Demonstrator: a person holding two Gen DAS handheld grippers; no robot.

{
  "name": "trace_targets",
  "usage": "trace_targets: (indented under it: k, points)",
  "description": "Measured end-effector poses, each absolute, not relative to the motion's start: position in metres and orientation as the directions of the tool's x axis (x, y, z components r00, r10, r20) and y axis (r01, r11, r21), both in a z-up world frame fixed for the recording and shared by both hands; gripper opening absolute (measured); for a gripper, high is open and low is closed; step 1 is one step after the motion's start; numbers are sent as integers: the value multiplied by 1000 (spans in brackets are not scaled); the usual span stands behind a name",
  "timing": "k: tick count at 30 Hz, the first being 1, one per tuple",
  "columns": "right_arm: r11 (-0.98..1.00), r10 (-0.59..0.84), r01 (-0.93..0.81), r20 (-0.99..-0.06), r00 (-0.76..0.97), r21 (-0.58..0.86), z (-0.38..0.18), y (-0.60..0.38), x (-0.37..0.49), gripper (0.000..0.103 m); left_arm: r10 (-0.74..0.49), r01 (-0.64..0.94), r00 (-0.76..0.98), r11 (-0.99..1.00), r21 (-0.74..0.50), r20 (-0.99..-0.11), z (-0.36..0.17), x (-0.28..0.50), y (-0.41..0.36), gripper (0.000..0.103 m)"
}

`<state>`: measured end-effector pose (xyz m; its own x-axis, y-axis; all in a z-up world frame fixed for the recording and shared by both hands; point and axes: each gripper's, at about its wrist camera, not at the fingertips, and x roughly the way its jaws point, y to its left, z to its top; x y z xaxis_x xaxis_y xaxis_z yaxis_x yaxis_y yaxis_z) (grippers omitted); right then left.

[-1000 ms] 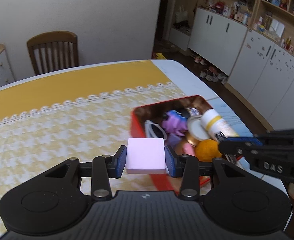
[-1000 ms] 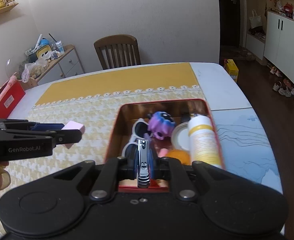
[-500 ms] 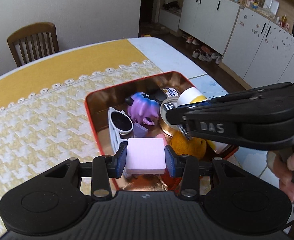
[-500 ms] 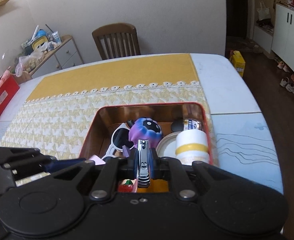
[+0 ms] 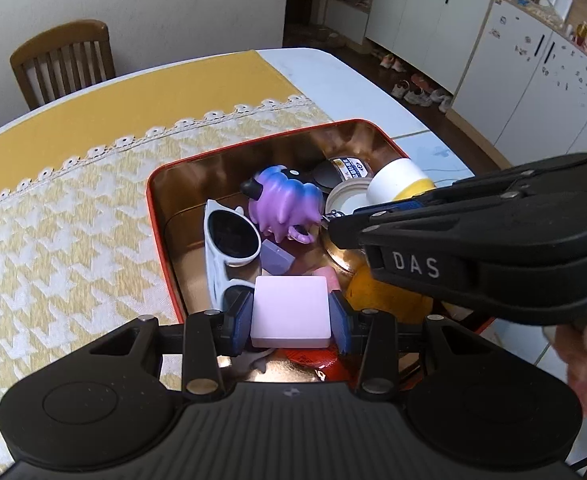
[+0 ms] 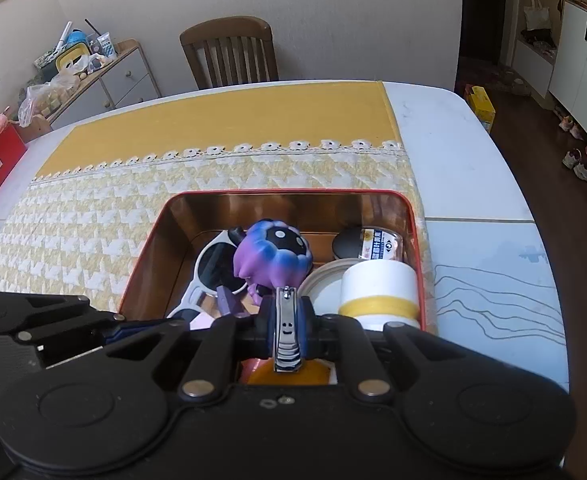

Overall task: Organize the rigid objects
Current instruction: 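Carry the eraser and nail clipper with both grippers over the red tin, then open both grippers to drop the eraser and clipper into the tin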

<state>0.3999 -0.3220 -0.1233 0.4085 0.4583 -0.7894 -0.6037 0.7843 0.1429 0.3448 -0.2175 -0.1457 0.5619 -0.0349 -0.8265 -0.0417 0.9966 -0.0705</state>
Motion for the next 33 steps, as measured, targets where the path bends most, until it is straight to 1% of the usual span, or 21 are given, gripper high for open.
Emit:
trace_targets:
  k: [5, 7, 9, 12, 16, 19, 21, 25, 31, 33]
  points:
    - [787, 447, -603, -796, 409, 132, -125, -322, 400, 11, -41, -36, 547, 997, -72, -836, -150, 349, -219, 40]
    - [786, 449, -604, -794, 409, 134, -124, -323, 400, 14, -36, -29, 544, 998, -62, -838, -151, 350, -221, 40]
    - [781, 456, -609, -792, 406, 138, -122, -323, 399, 20, -35, -34, 543, 997, -63, -839, -151, 350, -222, 40]
    - [776, 465, -615, -785, 409, 140, -118, -325, 396, 23, -31, -35, 541, 998, -59, -840, -151, 351, -223, 40]
    - [776, 482, -609, -775, 408, 162, -113, -330, 393, 25, -23, -32, 545, 998, -48, -838, -149, 348, -225, 41]
    - [773, 493, -612, -764, 416, 166, -107, -333, 389, 29, -26, -29, 555, 998, -51, -832, -145, 344, -225, 41]
    - [771, 503, -613, -756, 419, 173, -104, -336, 385, 32, -27, -27, 567, 998, -51, -823, -142, 340, -225, 44]
    - [767, 517, -618, -738, 434, 174, -96, -340, 377, 35, -26, -23, 592, 999, -49, -805, -133, 331, -225, 44]
    - [771, 533, -611, -710, 461, 182, -83, -354, 365, 44, -26, -35, 625, 998, -61, -780, -120, 313, -219, 44]
    - [770, 540, -608, -702, 463, 191, -79, -360, 361, 50, -28, -37, 635, 997, -66, -772, -115, 308, -217, 50]
